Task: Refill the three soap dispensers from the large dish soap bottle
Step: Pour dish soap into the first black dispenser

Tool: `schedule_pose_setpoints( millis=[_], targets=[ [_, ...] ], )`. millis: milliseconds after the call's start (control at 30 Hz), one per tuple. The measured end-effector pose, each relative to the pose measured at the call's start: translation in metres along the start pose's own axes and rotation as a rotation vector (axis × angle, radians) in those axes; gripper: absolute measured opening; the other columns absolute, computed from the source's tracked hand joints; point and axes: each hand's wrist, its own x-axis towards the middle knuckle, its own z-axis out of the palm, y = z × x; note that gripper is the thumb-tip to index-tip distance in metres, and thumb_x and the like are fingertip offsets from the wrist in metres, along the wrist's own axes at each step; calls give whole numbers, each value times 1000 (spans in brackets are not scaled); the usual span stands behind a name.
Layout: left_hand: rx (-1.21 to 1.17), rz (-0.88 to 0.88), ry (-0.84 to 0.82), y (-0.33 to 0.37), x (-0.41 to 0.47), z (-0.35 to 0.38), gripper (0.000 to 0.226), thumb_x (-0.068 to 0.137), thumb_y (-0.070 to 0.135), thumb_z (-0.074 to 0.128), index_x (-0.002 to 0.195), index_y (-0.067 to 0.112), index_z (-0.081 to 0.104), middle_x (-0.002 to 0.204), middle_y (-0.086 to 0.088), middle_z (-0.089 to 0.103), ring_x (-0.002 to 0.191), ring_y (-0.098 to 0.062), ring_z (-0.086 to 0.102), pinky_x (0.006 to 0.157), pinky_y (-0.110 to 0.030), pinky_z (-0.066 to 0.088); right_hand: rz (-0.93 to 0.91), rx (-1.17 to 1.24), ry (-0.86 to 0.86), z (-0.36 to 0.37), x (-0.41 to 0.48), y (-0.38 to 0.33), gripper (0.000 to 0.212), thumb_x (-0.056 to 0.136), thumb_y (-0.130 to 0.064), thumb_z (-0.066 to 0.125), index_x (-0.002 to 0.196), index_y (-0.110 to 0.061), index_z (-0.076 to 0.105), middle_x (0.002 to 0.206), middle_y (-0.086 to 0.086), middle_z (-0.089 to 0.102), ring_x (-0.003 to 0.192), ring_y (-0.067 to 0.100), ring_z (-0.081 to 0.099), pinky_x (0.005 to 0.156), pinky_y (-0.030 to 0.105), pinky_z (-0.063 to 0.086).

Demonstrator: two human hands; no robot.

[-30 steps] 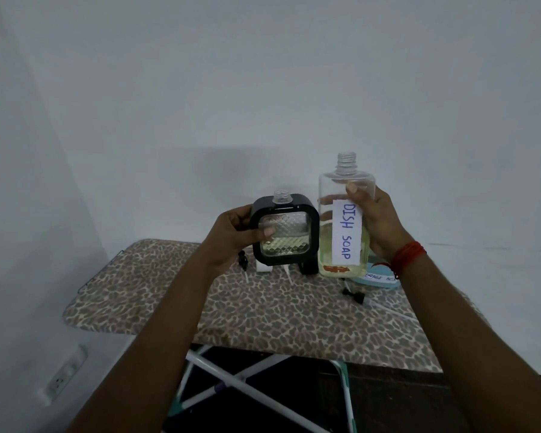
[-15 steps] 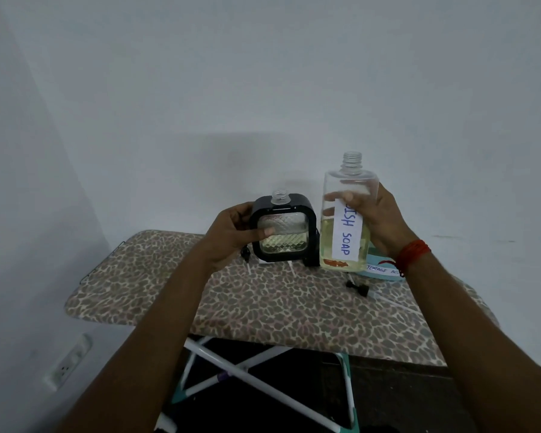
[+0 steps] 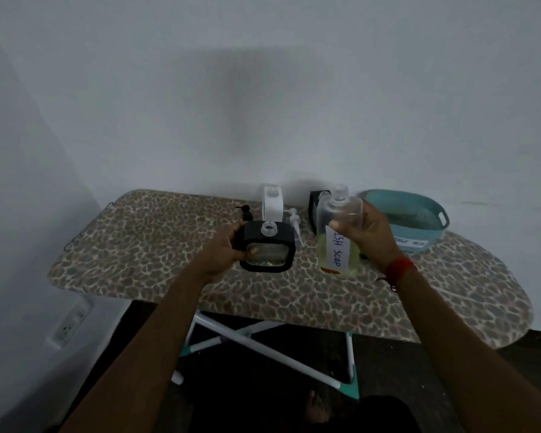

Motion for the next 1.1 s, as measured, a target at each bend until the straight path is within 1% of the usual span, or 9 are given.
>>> schedule_pose_setpoints(
  millis=[100,233,400,533,600,800,900,1000,1100],
  targets=[
    [111,-28,55,-27,6,-11,51,78,10,76,124,26,60,126,-2,69,120,-23,65,103,-49,52,39,-55,-33,2,4,25,49,79,-12,83,123,-2,64,111,2,75,100,13,72,78,22,56],
    [133,-51,66,-49,10,-22,54,76,10,76,125,27,58,120,10,71,114,-10,68,97,-36,57,81,-87,-69,2,6,50,52,80,-5,79,128,0,60,119,7,72,107,13,71,84,26,58],
    [165,-68,116,-69,8,-31,56,84,-9,69,132,15,53,127,-1,65,114,-12,66,94,-30,57,103,-99,-107,-3,8,53,52,82,-6,77,130,-6,58,124,3,69,111,12,69,87,25,57],
    [228,-32,121,-65,4,-30,59,76,15,79,130,24,57,127,5,66,114,-5,65,94,-25,56,133,-142,-144,-5,8,47,50,77,-19,79,123,-26,59,123,-7,68,111,6,67,86,21,56],
    [296,-12,129,-63,2,-31,60,78,13,82,132,23,57,127,8,66,115,0,64,98,-21,53,143,-166,-147,-5,8,47,52,79,-18,80,125,-28,57,123,-7,68,111,5,67,88,23,56],
    [371,69,201,-64,-6,-28,59,82,0,78,135,13,55,126,4,64,112,6,63,94,-12,51,146,-176,-116,0,0,49,61,81,-10,79,136,-14,52,123,-6,66,108,-1,66,84,18,56],
    [406,128,282,-68,-8,-19,60,83,-5,76,134,16,53,125,0,63,113,-8,62,92,-7,48,148,-181,-125,-2,-2,49,61,84,-5,76,139,-11,50,125,-5,66,110,0,66,86,19,56],
    [400,122,401,-71,-10,-18,57,83,0,78,135,6,57,127,-6,65,116,-19,62,93,-13,50,147,-187,-137,-3,-2,50,61,85,-5,76,140,-11,50,126,-4,66,110,0,66,86,18,56],
    [377,118,548,-66,-12,-23,53,83,1,79,132,5,61,124,-7,66,112,-20,63,94,-31,53,142,-174,-138,-3,-2,52,61,84,-9,77,139,-11,51,128,-2,66,113,5,66,91,25,57]
  ],
)
